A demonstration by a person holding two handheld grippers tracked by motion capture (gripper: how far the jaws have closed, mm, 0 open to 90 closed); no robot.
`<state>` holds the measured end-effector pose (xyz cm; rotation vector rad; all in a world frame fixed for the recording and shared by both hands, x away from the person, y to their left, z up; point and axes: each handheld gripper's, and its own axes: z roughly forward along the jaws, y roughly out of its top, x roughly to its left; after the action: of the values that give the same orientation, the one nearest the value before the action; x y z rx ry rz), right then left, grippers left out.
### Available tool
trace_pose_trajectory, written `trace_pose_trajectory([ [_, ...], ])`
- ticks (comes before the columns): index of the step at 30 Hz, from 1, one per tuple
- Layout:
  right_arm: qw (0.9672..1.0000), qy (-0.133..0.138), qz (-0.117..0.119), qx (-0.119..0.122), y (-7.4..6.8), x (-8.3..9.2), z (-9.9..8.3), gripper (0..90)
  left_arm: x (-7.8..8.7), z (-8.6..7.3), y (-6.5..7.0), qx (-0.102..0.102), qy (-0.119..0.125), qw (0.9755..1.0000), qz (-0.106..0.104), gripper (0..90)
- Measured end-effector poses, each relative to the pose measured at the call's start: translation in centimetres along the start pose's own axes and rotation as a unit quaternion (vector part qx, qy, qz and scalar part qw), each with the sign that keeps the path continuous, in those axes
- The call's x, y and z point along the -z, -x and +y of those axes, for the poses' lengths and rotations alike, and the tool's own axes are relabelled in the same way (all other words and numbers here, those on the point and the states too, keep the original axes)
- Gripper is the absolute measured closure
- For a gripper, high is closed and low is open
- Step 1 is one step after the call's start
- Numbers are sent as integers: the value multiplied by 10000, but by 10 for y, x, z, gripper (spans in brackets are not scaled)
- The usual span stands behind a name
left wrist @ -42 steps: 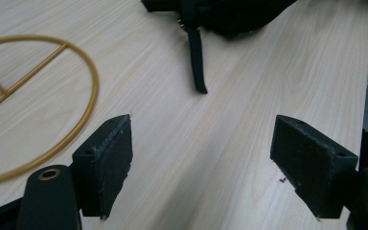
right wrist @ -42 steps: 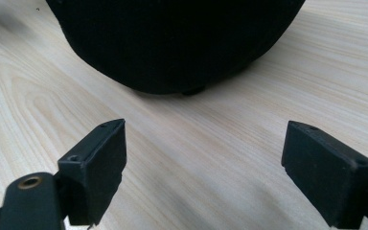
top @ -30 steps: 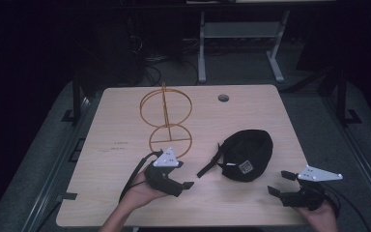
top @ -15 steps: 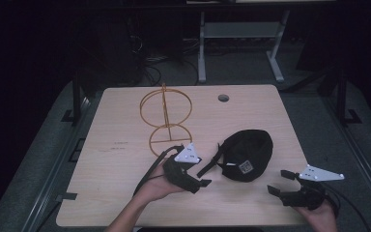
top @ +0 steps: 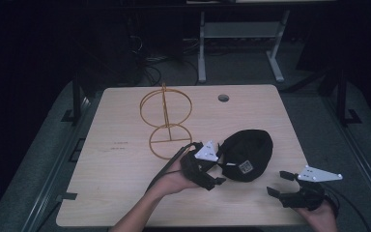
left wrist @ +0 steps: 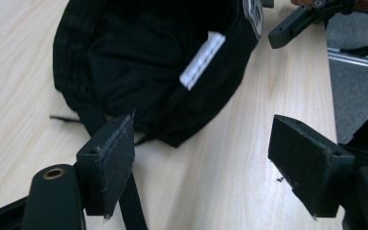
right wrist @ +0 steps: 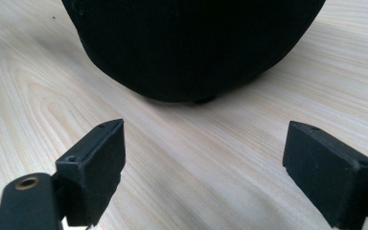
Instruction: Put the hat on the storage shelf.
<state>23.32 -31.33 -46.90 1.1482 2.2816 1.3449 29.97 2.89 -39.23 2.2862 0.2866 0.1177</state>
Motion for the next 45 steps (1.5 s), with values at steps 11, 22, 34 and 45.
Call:
trace_pose_trajectory([
  [11,9999,-81,95,35,-1,-3,1,144,-19,16,-9,72,-160,9993,-331,349],
  [22,9998,-148,116,1,-2,-5,0,143,-37,17,-11,-87,-411,9979,-487,549],
  [34,9998,23,183,40,-6,-3,3,144,-24,37,-7,-323,-39,9979,-558,794],
  [45,9991,340,243,-13,-9,1,10,146,2,56,-13,-127,512,9967,-620,807],
])
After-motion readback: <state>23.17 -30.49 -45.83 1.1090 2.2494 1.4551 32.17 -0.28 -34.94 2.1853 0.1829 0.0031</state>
